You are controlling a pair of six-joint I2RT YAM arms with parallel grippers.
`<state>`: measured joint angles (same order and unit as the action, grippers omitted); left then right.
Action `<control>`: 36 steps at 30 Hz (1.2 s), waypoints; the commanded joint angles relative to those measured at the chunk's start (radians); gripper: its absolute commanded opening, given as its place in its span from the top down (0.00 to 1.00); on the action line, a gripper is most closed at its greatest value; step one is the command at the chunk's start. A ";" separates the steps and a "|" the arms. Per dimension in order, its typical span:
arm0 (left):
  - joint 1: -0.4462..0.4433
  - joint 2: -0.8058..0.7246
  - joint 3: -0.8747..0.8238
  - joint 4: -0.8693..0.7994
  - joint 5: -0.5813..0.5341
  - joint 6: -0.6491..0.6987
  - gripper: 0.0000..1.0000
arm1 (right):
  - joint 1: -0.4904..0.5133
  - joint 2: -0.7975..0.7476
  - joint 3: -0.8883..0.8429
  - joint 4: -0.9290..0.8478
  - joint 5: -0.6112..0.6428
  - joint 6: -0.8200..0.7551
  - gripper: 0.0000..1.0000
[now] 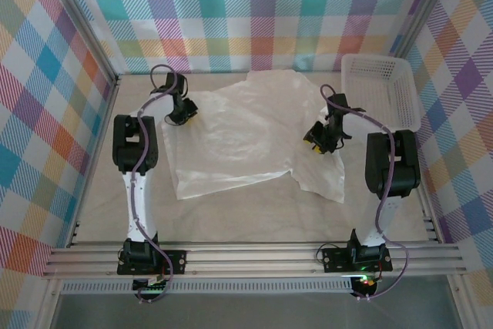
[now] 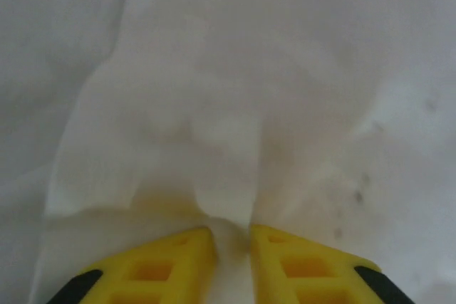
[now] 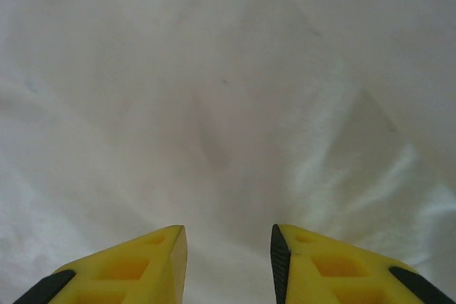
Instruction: Fold the inside-out t-shirt
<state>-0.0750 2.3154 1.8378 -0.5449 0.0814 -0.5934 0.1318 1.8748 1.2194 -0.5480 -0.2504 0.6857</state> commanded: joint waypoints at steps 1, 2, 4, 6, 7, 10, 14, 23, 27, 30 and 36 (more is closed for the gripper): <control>0.013 0.108 0.136 -0.147 -0.024 -0.045 0.81 | 0.038 -0.035 -0.056 0.004 0.002 0.061 0.64; 0.018 0.139 0.177 -0.163 -0.033 -0.056 0.81 | 0.048 -0.040 -0.083 0.014 -0.004 0.084 0.64; 0.036 0.214 0.279 -0.191 -0.023 -0.074 0.82 | 0.072 -0.062 -0.161 0.059 -0.030 0.153 0.64; 0.058 0.277 0.372 -0.210 0.006 -0.083 0.83 | 0.116 -0.089 -0.232 0.113 -0.037 0.218 0.64; 0.067 0.302 0.422 -0.214 0.023 -0.084 0.83 | 0.145 -0.098 -0.258 0.140 -0.053 0.247 0.65; 0.085 0.314 0.471 -0.179 0.054 -0.052 0.82 | 0.255 -0.097 -0.256 0.158 -0.102 0.291 0.65; 0.099 0.227 0.434 -0.133 0.108 -0.002 0.77 | 0.327 -0.171 -0.236 0.115 -0.055 0.308 0.65; 0.114 -0.464 -0.309 0.206 0.110 0.011 0.56 | 0.287 -0.572 -0.380 -0.058 0.382 0.215 0.49; 0.116 -0.705 -0.543 0.174 0.020 0.048 0.49 | 0.253 -0.541 -0.408 -0.020 0.334 0.099 0.43; 0.116 -0.822 -0.664 0.141 -0.029 0.056 0.45 | 0.255 -0.432 -0.358 0.007 0.253 0.042 0.42; 0.121 -0.893 -0.780 -0.020 -0.099 0.006 0.35 | 0.253 -0.330 -0.289 -0.055 0.375 0.079 0.94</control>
<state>0.0299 1.4204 1.0931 -0.4377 0.0509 -0.5648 0.3809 1.5589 0.8837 -0.5411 0.0277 0.7601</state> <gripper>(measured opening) 0.647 0.184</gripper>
